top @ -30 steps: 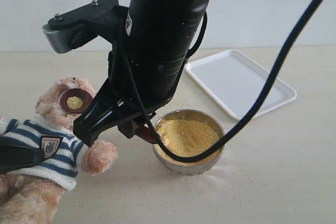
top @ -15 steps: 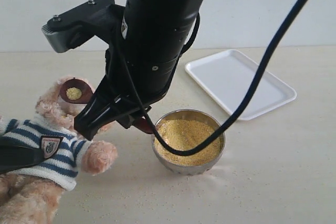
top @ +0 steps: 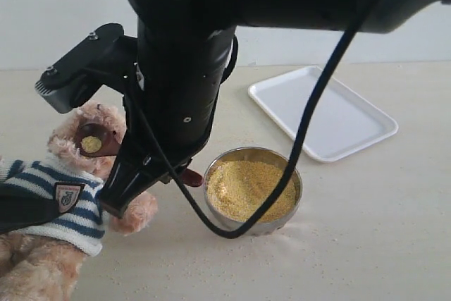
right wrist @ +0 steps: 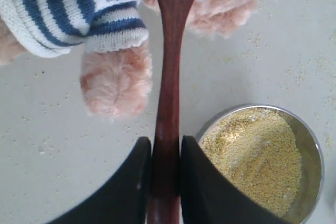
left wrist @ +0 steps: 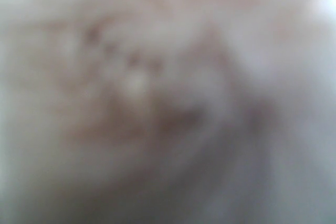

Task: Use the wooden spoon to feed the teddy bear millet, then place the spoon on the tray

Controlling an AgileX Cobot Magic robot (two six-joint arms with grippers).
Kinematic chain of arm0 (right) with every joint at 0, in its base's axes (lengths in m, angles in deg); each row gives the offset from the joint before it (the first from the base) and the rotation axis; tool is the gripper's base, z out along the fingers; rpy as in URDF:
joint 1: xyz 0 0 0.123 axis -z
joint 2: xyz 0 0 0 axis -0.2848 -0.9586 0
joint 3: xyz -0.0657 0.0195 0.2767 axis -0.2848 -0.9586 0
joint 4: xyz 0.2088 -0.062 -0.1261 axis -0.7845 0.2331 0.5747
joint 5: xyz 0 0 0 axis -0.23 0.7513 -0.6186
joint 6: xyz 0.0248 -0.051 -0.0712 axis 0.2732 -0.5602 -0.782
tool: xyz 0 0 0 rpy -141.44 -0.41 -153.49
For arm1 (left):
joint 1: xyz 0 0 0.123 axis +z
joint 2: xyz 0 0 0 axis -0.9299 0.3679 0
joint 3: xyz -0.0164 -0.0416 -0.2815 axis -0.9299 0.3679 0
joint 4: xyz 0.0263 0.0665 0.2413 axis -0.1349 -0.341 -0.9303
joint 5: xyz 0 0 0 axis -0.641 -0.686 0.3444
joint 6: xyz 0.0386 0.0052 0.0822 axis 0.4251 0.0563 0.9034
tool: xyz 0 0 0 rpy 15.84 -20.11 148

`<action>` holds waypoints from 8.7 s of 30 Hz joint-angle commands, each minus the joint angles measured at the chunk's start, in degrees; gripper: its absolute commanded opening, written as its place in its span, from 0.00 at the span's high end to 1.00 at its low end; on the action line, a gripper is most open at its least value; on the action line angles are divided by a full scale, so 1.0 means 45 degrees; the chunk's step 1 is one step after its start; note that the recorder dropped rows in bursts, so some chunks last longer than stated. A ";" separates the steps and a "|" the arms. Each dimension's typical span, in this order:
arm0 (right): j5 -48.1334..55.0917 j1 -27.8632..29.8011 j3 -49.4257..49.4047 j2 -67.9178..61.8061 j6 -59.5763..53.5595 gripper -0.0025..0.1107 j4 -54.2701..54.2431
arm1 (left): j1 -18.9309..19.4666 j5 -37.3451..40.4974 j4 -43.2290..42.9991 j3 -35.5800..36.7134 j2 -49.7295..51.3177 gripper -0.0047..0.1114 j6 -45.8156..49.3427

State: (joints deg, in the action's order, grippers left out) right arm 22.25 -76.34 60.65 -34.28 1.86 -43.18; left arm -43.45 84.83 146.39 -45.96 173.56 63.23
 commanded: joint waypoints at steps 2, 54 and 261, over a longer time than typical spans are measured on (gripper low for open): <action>-0.0217 -0.0201 0.0117 -0.0214 0.0334 0.98 0.1458 | 0.0029 0.0309 0.0207 -0.0009 -0.0009 0.92 0.0054; 0.2290 -0.3860 -0.0142 -0.2049 0.4857 0.98 1.0757 | 0.0029 0.0309 0.0181 -0.0009 -0.0009 0.92 0.0054; -1.0727 1.1548 -1.9749 2.2793 0.0655 0.98 -0.2306 | 0.0029 0.0309 0.0181 -0.0009 -0.0009 0.92 0.0054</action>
State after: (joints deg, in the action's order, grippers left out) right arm -25.31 -24.58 -28.23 67.97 4.48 -53.49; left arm -43.45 84.83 146.39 -45.96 173.56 63.23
